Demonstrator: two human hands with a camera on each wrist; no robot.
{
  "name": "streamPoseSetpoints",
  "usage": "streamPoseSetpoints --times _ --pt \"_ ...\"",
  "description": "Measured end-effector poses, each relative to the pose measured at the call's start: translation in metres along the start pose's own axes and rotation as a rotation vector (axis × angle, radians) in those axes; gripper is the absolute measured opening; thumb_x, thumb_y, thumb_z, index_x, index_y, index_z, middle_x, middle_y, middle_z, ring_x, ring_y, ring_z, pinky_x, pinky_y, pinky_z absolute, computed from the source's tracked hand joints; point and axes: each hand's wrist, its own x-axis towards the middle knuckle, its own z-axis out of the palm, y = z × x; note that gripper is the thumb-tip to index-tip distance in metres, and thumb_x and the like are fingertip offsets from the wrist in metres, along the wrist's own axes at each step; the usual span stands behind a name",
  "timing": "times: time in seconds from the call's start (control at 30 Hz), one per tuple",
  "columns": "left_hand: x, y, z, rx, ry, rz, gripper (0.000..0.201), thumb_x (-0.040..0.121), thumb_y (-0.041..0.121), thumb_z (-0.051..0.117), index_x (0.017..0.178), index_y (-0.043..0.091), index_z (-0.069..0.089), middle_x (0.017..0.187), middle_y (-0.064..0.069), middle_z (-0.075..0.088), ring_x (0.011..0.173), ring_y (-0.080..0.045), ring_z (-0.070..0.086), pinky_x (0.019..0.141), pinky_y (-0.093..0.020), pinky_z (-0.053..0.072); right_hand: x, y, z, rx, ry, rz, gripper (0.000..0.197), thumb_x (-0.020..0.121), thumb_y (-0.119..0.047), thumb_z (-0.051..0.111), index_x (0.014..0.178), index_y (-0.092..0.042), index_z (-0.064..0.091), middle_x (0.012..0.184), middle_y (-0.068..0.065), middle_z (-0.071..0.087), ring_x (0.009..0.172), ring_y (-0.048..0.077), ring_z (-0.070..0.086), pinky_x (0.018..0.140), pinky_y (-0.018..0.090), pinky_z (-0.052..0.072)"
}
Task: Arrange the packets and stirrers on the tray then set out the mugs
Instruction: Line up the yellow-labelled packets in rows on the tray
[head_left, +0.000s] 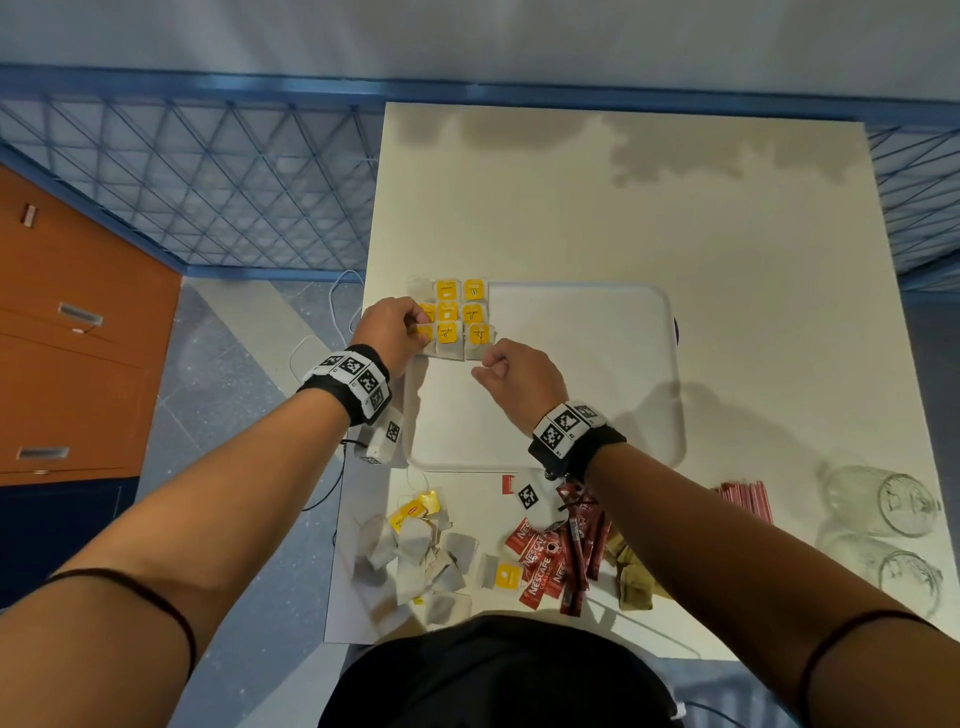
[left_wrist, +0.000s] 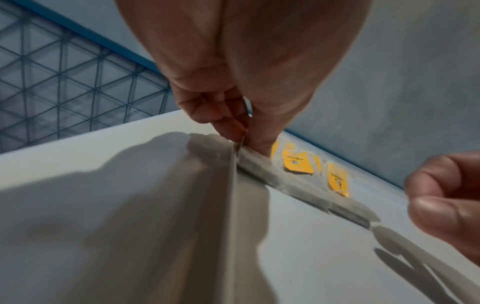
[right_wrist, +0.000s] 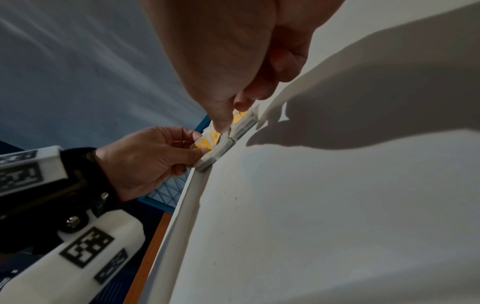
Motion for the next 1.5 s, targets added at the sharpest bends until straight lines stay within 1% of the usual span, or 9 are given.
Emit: streamPoseSetpoints --times 0.23,0.4,0.63,0.83,0.93,1.03,1.17,1.33,1.5 --pt "-0.012 0.001 -0.006 0.041 0.050 0.006 0.032 0.084 0.022 0.076 0.113 0.021 0.062 0.111 0.000 0.051 0.095 -0.018 0.053 0.086 -0.030 0.043 -0.024 0.004 -0.008 0.019 -0.095 -0.088 0.015 0.092 -0.047 0.068 0.099 -0.035 0.062 0.089 -0.012 0.065 0.084 0.009 0.063 0.081 0.036 0.056" --pt "-0.054 0.005 -0.017 0.100 0.018 0.107 0.036 0.088 0.034 0.071 0.119 0.019 0.059 0.112 -0.002 0.055 0.092 -0.019 0.056 0.083 -0.035 0.049 -0.052 0.006 -0.013 -0.027 -0.238 -0.200 0.027 0.093 -0.047 0.067 0.114 -0.029 0.065 0.098 -0.011 0.065 0.088 0.009 0.063 0.084 0.035 0.054" --pt "-0.135 0.001 -0.014 0.121 -0.273 0.190 0.043 0.085 0.044 0.073 0.120 0.024 0.059 0.112 0.005 0.058 0.093 -0.011 0.056 0.080 -0.029 0.048 -0.092 0.011 -0.012 -0.288 -0.486 -0.363 0.043 0.094 -0.047 0.067 0.133 -0.029 0.060 0.114 -0.010 0.062 0.091 0.000 0.051 0.077 0.027 0.041" --pt "-0.188 -0.013 0.006 0.238 -0.532 0.258 0.057 0.078 0.063 0.070 0.127 0.037 0.055 0.117 0.014 0.052 0.106 -0.008 0.054 0.090 -0.026 0.046 -0.131 0.015 0.000 -0.521 -0.673 -0.493 0.047 0.094 -0.047 0.066 0.136 -0.030 0.059 0.122 -0.007 0.058 0.101 0.019 0.063 0.084 0.038 0.053" --pt "-0.201 -0.021 0.017 0.309 -0.566 0.286 0.074 0.070 0.074 0.066 0.134 0.038 0.051 0.121 0.015 0.048 0.113 -0.011 0.052 0.097 -0.030 0.047 -0.148 0.017 0.008 -0.602 -0.712 -0.529 0.047 0.093 -0.046 0.067 0.136 -0.029 0.059 0.118 -0.003 0.057 0.094 0.025 0.065 0.080 0.043 0.055" --pt "-0.212 -0.027 0.028 0.374 -0.585 0.292 0.095 0.064 0.081 0.066 0.144 0.035 0.043 0.140 0.008 0.040 0.127 -0.015 0.041 0.107 -0.035 0.043 -0.159 0.018 0.013 -0.666 -0.723 -0.542 0.047 0.093 -0.040 0.069 0.137 -0.026 0.059 0.119 0.000 0.057 0.088 0.029 0.065 0.074 0.040 0.052" --pt "-0.222 -0.029 0.040 0.474 -0.559 0.323 0.097 0.062 0.077 0.073 0.143 0.037 0.038 0.147 -0.001 0.029 0.134 -0.023 0.031 0.109 -0.042 0.041 -0.162 0.023 0.016 -0.703 -0.695 -0.573 0.041 0.095 -0.030 0.069 0.134 -0.023 0.060 0.117 0.005 0.057 0.078 0.031 0.064 0.070 0.041 0.054" --pt "-0.228 -0.030 0.055 0.486 -0.461 0.336 0.082 0.067 0.057 0.080 0.137 0.036 0.042 0.140 -0.001 0.031 0.127 -0.024 0.034 0.102 -0.040 0.048 -0.163 0.030 0.023 -0.684 -0.624 -0.606 0.027 0.096 -0.024 0.068 0.122 -0.021 0.065 0.108 0.004 0.058 0.067 0.026 0.060 0.064 0.037 0.055" --pt "-0.226 -0.025 0.066 0.443 -0.438 0.341 0.066 0.079 0.041 0.077 0.138 0.027 0.051 0.133 -0.003 0.039 0.121 -0.023 0.040 0.098 -0.037 0.048 -0.165 0.031 0.022 -0.607 -0.578 -0.569 0.026 0.098 -0.033 0.066 0.120 -0.019 0.067 0.106 0.003 0.057 0.069 0.025 0.059 0.063 0.034 0.049"
